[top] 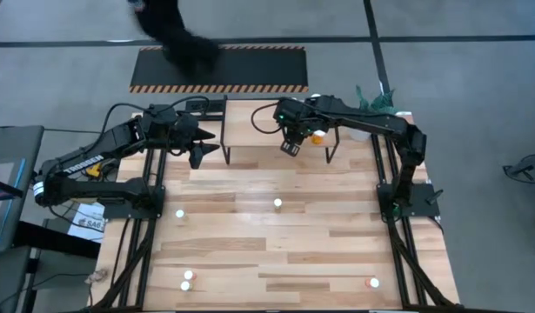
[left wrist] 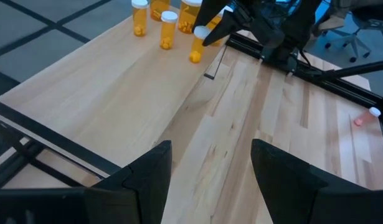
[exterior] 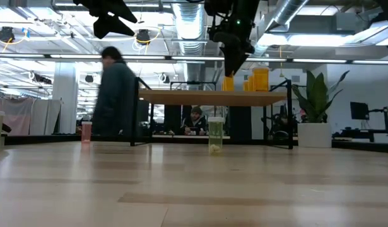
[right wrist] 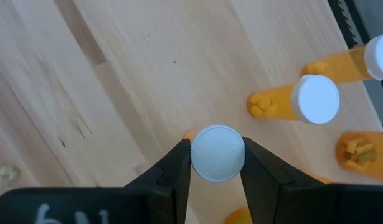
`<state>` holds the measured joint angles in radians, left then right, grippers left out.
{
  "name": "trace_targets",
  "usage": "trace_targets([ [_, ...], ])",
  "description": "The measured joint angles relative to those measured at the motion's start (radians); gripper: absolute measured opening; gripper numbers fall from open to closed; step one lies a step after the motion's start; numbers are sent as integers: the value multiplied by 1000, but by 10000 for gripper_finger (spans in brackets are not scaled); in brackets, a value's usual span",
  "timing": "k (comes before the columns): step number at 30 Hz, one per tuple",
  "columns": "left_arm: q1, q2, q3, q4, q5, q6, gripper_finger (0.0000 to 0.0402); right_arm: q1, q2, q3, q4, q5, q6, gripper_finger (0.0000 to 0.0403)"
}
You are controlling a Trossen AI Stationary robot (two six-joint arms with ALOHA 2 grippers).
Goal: Pick and place medicine bottles onto shelf by color
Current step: Put the small orange pill bottle on the shelf aligned with the other small orange pill bottles
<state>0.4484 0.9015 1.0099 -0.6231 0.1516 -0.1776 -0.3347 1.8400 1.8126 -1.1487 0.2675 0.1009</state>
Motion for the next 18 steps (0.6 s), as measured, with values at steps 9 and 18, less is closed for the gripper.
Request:
trace_targets([
  [9, 0, 0, 0, 0, 0, 0, 206, 0, 0, 0, -6, -5, 3, 135],
  [18, 0, 0, 0, 0, 0, 0, 206, 0, 0, -1, -3, -5, 3, 145],
])
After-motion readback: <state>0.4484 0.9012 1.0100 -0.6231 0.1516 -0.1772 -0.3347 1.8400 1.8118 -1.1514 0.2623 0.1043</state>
